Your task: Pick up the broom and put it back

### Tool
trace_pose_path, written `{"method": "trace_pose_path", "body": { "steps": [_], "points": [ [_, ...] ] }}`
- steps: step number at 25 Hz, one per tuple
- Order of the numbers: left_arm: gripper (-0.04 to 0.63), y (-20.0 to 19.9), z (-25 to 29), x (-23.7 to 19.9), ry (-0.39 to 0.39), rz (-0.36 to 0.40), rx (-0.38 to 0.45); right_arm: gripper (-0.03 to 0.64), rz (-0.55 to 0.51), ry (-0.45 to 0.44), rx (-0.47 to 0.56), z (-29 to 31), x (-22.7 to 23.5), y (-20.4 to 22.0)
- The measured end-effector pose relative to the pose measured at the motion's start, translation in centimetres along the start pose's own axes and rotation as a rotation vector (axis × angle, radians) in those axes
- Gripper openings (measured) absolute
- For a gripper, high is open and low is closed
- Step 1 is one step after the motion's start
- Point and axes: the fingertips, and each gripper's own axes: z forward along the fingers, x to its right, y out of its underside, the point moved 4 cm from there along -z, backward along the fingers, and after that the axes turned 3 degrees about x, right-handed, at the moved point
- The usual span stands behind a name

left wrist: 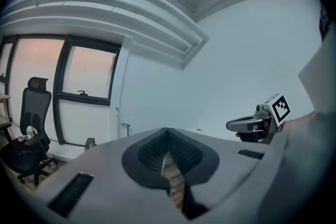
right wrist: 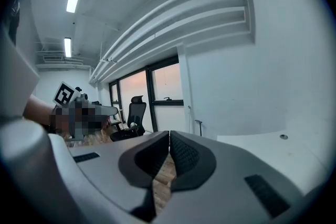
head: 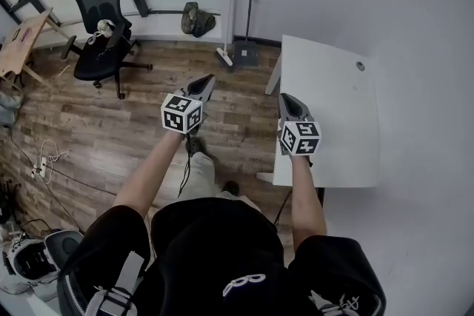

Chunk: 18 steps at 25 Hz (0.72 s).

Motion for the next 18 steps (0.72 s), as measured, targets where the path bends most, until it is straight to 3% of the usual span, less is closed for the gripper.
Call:
{"method": "trace_pose_path", "body": {
  "steps": [18],
  "points": [
    [0.017,-2.4,8.8,-18.2,0.007,-0.03,-0.012,0.025,-0.011,0.025,-0.023,19.1,0.3,-4.9]
  ]
}}
